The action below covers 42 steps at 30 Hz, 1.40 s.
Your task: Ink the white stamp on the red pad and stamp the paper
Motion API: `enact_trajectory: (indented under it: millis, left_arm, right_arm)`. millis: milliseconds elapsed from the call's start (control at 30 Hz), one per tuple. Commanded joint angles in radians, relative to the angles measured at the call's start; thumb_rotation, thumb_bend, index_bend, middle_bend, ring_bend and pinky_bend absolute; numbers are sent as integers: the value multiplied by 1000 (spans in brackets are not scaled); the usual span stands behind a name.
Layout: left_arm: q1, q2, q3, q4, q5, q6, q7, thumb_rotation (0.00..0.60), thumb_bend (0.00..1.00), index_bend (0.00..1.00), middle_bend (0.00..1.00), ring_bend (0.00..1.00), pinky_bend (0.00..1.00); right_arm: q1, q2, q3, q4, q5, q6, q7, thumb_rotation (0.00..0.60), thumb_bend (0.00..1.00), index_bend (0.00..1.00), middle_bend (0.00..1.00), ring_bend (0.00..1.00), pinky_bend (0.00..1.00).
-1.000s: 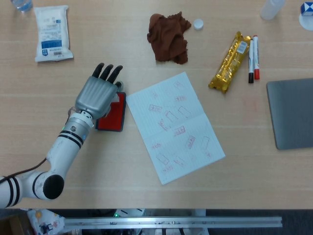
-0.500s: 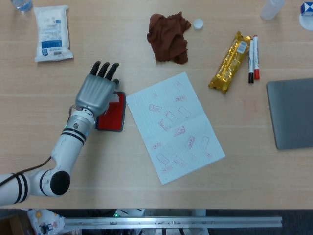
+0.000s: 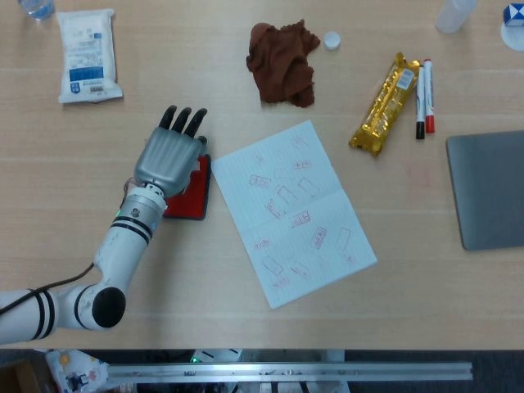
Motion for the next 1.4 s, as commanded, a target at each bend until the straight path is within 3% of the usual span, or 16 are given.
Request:
enact_trajectory:
  millis: [33,900,1400]
  left_arm:
    - [-6,-6,0,4,-8,2,6,600,269,403,29,0,5]
    - [-4,17,40,-28,-53,42,42,600,269,396,28,0,5]
    - [-28,-34,1,15,-56,45,13,600,269,453,39,0,5]
  right_arm:
    - [-2,0,0,2,1,1,3,600,220,399,468,330,352]
    - [-15,0,-4,13,-7,15,24,600,219,399,468,330,352]
    - [-23,4,-4,16,0,17,27,600,219,399,468,330,352]
